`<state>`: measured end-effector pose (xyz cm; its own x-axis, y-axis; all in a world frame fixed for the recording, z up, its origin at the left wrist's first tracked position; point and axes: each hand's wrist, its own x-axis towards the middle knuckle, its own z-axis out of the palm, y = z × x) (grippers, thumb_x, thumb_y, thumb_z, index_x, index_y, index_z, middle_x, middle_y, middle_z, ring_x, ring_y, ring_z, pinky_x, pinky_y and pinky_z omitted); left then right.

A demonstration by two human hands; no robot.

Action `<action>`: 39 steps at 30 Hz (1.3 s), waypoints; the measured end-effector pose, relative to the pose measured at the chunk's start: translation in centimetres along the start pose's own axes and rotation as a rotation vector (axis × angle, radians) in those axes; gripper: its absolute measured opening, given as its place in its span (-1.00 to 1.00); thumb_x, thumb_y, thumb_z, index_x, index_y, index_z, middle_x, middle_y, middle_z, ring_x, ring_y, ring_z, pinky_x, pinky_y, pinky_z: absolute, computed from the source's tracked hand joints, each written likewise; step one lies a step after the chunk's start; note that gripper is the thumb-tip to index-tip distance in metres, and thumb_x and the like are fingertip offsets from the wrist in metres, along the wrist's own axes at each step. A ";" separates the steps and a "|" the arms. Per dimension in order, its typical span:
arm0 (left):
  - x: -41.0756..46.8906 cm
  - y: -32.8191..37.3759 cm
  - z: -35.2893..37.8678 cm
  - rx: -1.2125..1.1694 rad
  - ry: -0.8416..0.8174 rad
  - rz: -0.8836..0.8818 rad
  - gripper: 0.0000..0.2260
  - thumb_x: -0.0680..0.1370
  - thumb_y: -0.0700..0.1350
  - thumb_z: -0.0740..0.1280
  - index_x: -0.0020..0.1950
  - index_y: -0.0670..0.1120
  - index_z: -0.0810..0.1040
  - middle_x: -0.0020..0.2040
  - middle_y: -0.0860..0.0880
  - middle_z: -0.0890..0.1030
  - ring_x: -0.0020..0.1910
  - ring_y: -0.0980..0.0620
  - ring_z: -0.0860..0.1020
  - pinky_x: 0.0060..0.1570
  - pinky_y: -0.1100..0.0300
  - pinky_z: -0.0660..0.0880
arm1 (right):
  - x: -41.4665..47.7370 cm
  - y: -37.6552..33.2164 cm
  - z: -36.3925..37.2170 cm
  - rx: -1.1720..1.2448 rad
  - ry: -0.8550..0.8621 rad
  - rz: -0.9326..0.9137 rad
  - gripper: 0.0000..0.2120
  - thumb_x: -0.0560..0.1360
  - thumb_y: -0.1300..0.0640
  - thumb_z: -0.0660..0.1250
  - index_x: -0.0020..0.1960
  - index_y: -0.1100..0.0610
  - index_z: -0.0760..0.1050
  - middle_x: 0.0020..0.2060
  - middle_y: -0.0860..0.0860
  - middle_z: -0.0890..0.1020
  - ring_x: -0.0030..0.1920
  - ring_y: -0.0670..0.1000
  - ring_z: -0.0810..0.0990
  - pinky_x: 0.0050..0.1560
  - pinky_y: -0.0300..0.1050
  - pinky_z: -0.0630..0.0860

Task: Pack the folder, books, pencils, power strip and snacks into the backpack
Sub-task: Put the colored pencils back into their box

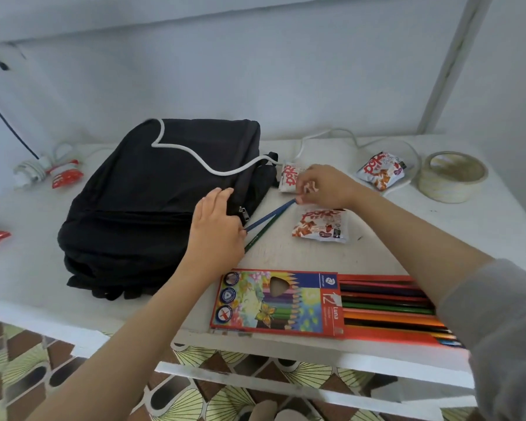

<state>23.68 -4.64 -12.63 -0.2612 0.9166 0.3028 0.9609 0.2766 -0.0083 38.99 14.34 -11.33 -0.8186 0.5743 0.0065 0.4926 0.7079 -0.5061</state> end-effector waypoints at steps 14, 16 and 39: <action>0.4 1.9 0.8 0.117 -0.064 0.082 -0.76 0.36 0.04 0.47 -0.25 -0.15 0.67 0.45 -0.27 0.24 0.41 -0.26 0.21 0.39 -0.11 0.06 | -9.6 1.0 -4.4 1.185 0.483 0.193 -0.81 0.51 0.37 0.23 -0.18 0.13 0.35 -0.31 0.05 0.70 -0.42 -0.04 0.62 -0.36 -0.26 0.50; 0.6 2.3 1.1 0.138 -0.034 0.107 -0.85 0.28 -0.13 0.52 -0.36 -0.18 0.63 0.38 -0.32 0.34 0.35 -0.31 0.31 0.33 -0.17 0.18 | -11.3 1.3 -4.7 1.166 0.556 0.199 -0.84 0.51 0.36 0.26 -0.11 0.12 0.38 -0.32 0.02 0.69 -0.42 -0.05 0.61 -0.33 -0.26 0.49; -1.2 16.7 -4.3 -1.075 -0.140 0.122 -0.83 0.46 -0.25 0.39 -0.17 0.04 0.54 -0.22 0.07 0.62 -0.20 0.14 0.58 -0.11 0.34 0.51 | -25.1 0.5 -2.0 0.613 1.091 0.289 -0.84 0.54 0.27 0.28 -0.12 0.03 0.41 -0.25 -0.03 0.65 -0.35 -0.13 0.55 -0.24 -0.26 0.49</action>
<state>40.40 -2.36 -9.08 -0.1014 0.9644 0.2443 0.5410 -0.1526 0.8271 60.38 1.07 -9.96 0.1019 0.9182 0.3829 0.1569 0.3652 -0.9176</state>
